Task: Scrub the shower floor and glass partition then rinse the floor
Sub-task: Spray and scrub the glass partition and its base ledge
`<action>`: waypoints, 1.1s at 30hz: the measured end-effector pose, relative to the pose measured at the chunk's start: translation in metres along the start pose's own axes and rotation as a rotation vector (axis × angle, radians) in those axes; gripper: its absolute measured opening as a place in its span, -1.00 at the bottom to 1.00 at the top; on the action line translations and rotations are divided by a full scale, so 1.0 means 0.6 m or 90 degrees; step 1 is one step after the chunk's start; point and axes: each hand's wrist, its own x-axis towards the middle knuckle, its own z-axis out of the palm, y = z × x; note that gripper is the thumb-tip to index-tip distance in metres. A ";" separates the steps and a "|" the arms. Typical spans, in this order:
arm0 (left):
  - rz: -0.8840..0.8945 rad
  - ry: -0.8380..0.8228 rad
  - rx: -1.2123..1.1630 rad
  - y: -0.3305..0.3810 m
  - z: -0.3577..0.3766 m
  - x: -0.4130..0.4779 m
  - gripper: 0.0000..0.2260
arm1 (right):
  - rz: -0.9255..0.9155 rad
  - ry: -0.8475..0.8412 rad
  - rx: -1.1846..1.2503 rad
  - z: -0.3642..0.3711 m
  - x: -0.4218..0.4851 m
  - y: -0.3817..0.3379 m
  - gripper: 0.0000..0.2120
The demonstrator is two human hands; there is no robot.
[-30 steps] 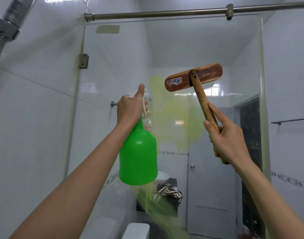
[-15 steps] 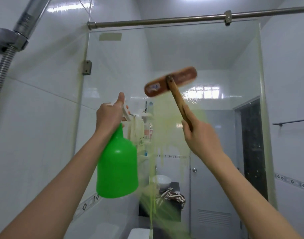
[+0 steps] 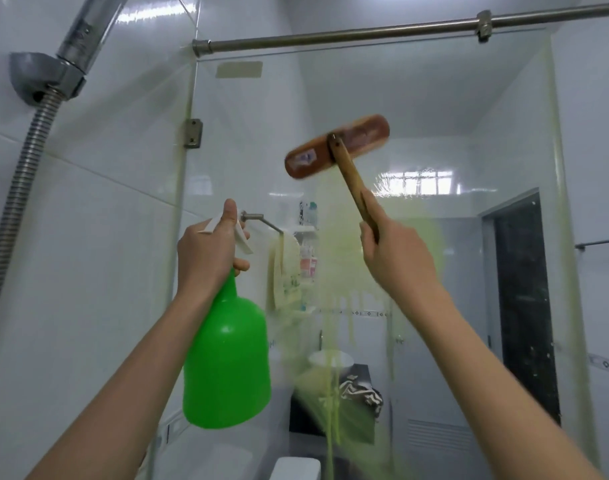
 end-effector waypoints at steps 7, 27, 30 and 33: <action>0.001 -0.018 -0.018 -0.006 -0.024 -0.006 -0.61 | 0.000 0.018 0.003 0.031 -0.014 -0.018 -0.47; -0.028 -0.043 -0.024 -0.043 -0.042 -0.050 -0.63 | 0.014 -0.031 0.038 0.060 -0.179 0.008 -0.41; -0.033 -0.061 -0.013 -0.044 -0.034 -0.061 -0.64 | -0.012 0.022 0.040 0.056 -0.069 0.008 -0.46; -0.034 -0.068 -0.014 -0.042 -0.025 -0.073 -0.63 | -0.023 0.050 0.057 0.037 -0.030 0.021 -0.46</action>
